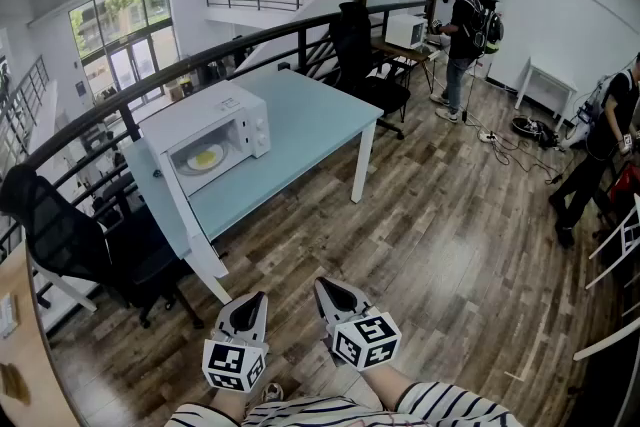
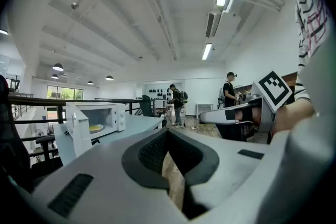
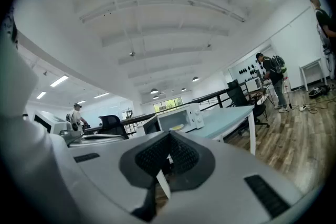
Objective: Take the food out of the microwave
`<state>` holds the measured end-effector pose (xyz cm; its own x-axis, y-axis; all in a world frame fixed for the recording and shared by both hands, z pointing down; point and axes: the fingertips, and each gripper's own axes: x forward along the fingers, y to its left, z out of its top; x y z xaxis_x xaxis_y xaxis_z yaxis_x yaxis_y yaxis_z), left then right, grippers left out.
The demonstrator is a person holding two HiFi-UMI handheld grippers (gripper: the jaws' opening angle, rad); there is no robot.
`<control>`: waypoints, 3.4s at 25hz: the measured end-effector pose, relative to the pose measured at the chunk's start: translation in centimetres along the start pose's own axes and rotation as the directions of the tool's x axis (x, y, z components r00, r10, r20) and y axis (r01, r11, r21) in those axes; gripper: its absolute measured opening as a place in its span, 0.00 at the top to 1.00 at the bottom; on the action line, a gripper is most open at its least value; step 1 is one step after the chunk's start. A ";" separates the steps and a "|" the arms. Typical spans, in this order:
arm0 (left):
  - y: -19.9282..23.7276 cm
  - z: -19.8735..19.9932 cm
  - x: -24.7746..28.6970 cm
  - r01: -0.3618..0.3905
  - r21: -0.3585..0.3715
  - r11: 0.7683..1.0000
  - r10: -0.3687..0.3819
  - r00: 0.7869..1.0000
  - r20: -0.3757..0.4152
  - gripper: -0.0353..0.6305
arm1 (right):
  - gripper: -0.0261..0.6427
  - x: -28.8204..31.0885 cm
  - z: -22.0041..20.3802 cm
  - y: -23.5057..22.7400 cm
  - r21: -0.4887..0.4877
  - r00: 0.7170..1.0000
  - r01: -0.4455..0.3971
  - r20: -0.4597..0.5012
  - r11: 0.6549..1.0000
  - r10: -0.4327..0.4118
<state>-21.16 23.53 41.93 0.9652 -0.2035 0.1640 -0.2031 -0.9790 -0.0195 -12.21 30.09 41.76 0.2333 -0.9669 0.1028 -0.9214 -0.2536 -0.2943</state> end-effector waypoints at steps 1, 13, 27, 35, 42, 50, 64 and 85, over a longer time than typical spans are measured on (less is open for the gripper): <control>-0.3 0.2 0.0 -0.006 -0.008 1.000 0.006 1.000 0.013 0.91 | 0.92 -0.3 0.2 -0.2 0.005 1.000 -0.015 0.007 1.000 0.015; -3.4 1.2 2.6 -0.052 -0.019 0.998 0.052 0.998 0.036 0.91 | 0.91 -1.0 1.2 -3.8 -0.001 0.997 -0.077 -0.001 0.997 0.077; 1.2 -0.4 11.9 -0.042 -0.109 0.993 0.044 0.999 0.016 0.71 | 0.70 7.6 1.9 -9.8 0.001 0.997 -0.067 -0.043 0.998 0.067; 8.1 0.0 18.9 -0.045 -0.135 0.990 0.047 0.999 0.009 0.71 | 0.69 17.5 3.8 -12.4 -0.010 0.994 -0.082 -0.067 0.997 0.081; 13.9 -0.3 22.3 -0.079 -0.158 0.984 0.080 0.997 0.003 0.71 | 0.69 24.8 3.8 -13.1 0.002 0.990 -0.107 -0.092 0.994 0.106; 18.6 -1.2 23.9 -0.168 -0.180 0.969 0.168 0.986 -0.016 0.71 | 0.69 31.3 3.6 -13.0 0.015 0.980 -0.165 -0.113 0.986 0.166; 28.6 -2.1 28.1 -0.434 -0.256 0.864 0.439 0.898 -0.041 0.71 | 0.69 44.6 4.1 -13.6 0.008 0.913 -0.363 -0.195 0.932 0.357; 39.9 -6.3 30.4 -0.694 -0.281 0.663 0.698 0.708 -0.103 0.71 | 0.69 58.8 1.5 -13.5 -0.001 0.808 -0.540 -0.280 0.842 0.518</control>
<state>-0.99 -21.67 52.29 0.5249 -0.8263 0.2044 -0.8509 -0.5035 0.1500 14.41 -23.34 50.34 -0.3756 -0.9057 0.1966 -0.9020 0.3085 -0.3021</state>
